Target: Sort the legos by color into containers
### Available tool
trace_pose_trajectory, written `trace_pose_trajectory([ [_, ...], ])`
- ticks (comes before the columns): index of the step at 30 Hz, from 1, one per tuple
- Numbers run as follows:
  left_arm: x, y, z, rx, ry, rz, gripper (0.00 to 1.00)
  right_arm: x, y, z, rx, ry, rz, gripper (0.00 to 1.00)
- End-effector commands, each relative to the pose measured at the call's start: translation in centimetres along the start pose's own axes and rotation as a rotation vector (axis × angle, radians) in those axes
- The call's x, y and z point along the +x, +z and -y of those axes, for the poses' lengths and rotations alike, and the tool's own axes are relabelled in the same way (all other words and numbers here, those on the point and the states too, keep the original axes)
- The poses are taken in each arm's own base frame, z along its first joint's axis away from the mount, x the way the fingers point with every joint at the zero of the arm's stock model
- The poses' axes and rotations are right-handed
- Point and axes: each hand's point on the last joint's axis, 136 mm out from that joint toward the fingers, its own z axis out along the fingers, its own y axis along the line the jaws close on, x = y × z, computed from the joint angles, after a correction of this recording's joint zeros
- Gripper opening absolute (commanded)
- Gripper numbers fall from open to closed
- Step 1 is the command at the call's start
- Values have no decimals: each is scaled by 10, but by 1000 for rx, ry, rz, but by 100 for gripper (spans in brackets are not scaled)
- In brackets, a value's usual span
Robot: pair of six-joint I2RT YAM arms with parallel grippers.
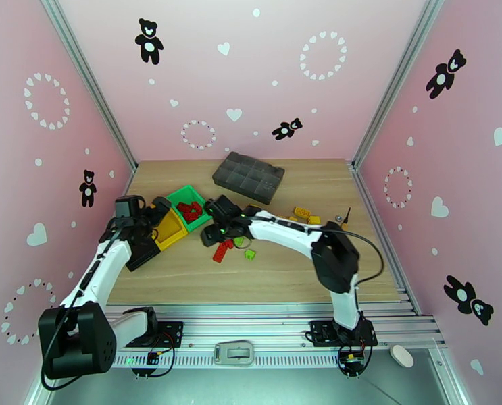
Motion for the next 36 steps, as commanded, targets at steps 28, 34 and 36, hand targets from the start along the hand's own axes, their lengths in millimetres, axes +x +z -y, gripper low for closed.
trace_pose_trajectory([
  [28, -78, -52, -11, 84, -194, 166, 98, -110, 92, -100, -390, 49, 180, 79],
  [34, -73, -53, -11, 97, -197, 156, 98, -110, 75, -107, -386, 2, 177, 79],
  [36, -71, -54, -10, 107, -196, 148, 98, -110, 66, -111, -379, -19, 182, 78],
])
